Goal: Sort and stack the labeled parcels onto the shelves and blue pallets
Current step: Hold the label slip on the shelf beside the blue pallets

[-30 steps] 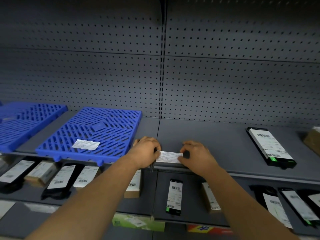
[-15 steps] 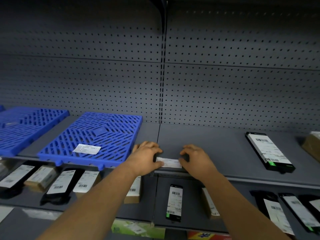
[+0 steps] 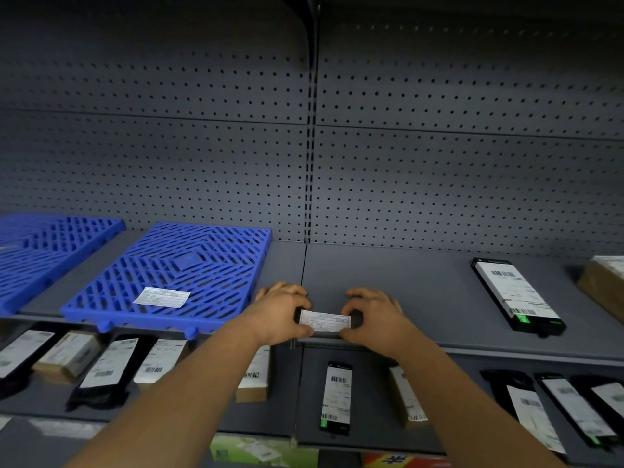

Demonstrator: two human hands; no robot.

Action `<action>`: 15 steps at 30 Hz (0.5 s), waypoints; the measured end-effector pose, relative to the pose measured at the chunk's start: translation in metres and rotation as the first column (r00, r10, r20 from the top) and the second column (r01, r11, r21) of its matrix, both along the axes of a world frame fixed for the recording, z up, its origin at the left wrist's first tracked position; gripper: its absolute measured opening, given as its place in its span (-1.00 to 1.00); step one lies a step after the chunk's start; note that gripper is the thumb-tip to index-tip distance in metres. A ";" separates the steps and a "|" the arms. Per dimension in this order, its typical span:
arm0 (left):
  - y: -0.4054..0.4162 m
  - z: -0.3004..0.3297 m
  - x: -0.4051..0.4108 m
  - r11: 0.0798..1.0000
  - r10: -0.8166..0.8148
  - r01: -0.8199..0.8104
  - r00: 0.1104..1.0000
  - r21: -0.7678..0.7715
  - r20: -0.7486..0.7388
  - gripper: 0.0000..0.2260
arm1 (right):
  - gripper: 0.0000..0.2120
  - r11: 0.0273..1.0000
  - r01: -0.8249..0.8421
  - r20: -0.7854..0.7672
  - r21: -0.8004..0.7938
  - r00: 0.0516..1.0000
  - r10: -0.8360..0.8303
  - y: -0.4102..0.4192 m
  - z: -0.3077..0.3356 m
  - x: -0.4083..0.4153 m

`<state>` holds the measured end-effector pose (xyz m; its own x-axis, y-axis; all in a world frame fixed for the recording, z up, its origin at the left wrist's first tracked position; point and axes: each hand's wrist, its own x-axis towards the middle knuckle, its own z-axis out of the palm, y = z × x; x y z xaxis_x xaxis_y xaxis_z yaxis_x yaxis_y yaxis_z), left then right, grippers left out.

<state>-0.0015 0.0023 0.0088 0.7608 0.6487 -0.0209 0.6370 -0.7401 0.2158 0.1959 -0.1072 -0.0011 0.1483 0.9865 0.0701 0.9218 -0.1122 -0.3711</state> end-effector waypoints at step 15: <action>-0.002 0.005 -0.003 0.996 -0.043 0.037 0.996 0.076 0.073 -0.70 | -0.67 0.995 -0.007 -0.038 0.101 0.999 0.011 0.000 -0.004 0.000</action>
<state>-0.0042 0.0002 0.0142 0.7839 0.6152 0.0843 0.5905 -0.7806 0.2049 0.1962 -0.1071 -0.0051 0.1444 0.9759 0.1637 0.9073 -0.0646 -0.4154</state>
